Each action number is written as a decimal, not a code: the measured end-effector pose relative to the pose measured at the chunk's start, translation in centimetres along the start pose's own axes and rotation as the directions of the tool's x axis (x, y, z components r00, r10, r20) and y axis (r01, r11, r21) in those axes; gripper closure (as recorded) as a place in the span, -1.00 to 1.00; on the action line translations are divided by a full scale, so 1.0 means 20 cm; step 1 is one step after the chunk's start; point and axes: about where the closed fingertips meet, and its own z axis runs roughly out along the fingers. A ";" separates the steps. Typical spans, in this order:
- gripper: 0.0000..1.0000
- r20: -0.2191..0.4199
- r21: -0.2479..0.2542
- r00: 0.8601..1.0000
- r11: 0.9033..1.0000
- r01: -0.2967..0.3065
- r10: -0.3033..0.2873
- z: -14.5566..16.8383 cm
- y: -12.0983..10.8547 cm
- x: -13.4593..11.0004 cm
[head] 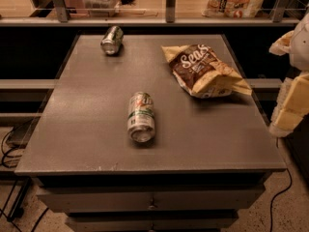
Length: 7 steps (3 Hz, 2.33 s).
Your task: Pick green can
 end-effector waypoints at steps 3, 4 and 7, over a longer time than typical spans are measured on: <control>-1.00 0.236 0.059 0.968 0.993 -0.100 0.084 0.00 -0.20 -0.10; -1.00 0.374 0.073 0.925 0.991 -0.109 0.074 0.03 -0.31 -0.27; -1.00 0.479 0.047 0.875 0.994 -0.101 0.066 0.14 -0.41 -0.57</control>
Offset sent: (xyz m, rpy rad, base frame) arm 0.0451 -0.0089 0.0201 0.2671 -0.1318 -0.1210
